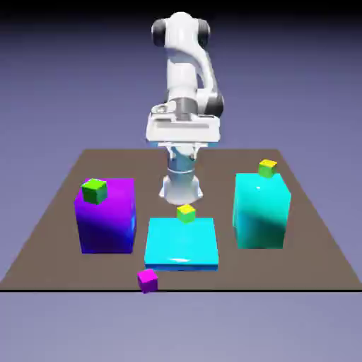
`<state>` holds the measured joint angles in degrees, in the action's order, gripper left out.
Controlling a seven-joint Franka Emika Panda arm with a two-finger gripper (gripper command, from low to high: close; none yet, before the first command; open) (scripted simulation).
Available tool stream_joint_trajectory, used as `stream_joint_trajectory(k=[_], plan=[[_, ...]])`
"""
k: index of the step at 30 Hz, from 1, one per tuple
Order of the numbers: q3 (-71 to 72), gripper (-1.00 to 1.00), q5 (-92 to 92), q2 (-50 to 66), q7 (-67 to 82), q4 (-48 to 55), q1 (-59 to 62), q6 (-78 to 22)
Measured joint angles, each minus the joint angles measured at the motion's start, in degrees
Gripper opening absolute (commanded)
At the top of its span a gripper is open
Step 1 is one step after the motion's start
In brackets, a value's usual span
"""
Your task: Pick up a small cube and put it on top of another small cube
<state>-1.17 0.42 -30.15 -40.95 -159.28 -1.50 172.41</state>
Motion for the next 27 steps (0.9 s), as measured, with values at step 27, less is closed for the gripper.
stream_joint_trajectory(k=[27], plan=[[-26.12,0.00,9.51,56.06,33.78,38.62,-18.13,-35.79]])
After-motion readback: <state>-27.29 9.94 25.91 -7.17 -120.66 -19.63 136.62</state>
